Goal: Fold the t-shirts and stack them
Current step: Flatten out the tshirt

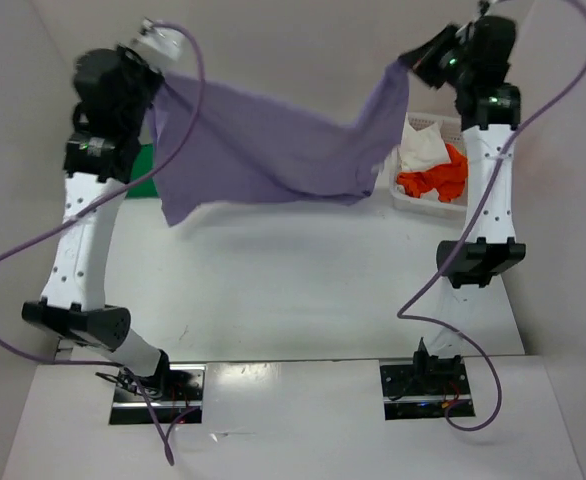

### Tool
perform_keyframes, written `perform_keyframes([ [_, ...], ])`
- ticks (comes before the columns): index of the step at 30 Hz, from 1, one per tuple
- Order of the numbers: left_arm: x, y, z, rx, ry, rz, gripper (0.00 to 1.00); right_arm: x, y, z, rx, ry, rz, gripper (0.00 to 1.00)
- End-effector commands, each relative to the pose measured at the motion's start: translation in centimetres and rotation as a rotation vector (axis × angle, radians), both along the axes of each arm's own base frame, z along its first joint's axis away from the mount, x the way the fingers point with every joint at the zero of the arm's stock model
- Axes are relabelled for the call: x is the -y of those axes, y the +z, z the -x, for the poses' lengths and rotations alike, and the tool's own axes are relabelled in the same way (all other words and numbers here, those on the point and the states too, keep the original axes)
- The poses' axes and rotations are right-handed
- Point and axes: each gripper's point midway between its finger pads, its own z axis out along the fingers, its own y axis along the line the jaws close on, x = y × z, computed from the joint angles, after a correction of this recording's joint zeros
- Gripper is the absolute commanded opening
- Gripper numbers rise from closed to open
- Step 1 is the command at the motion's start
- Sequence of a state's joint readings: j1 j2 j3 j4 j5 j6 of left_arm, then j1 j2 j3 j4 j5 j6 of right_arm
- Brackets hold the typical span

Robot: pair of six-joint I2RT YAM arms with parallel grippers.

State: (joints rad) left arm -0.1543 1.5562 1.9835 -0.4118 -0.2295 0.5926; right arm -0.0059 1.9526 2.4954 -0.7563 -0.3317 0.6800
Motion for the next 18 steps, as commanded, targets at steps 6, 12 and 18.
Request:
perform_keyframes([
  [6,0.2,7.0,3.9,0.22,-0.077,0.085,0.0,3.7,12.1,7.5,0.31,-0.039,0.069,0.0],
  [12,-0.1,-1.4,4.6,0.045,-0.084,-0.049,0.0,0.2,1.8,6.5,-0.009,0.053,0.197,0.0],
  [18,-4.0,-2.2,9.3,0.062,0.067,-0.089,0.0,-0.6,6.8,11.1,0.108,-0.007,0.218,0.0],
])
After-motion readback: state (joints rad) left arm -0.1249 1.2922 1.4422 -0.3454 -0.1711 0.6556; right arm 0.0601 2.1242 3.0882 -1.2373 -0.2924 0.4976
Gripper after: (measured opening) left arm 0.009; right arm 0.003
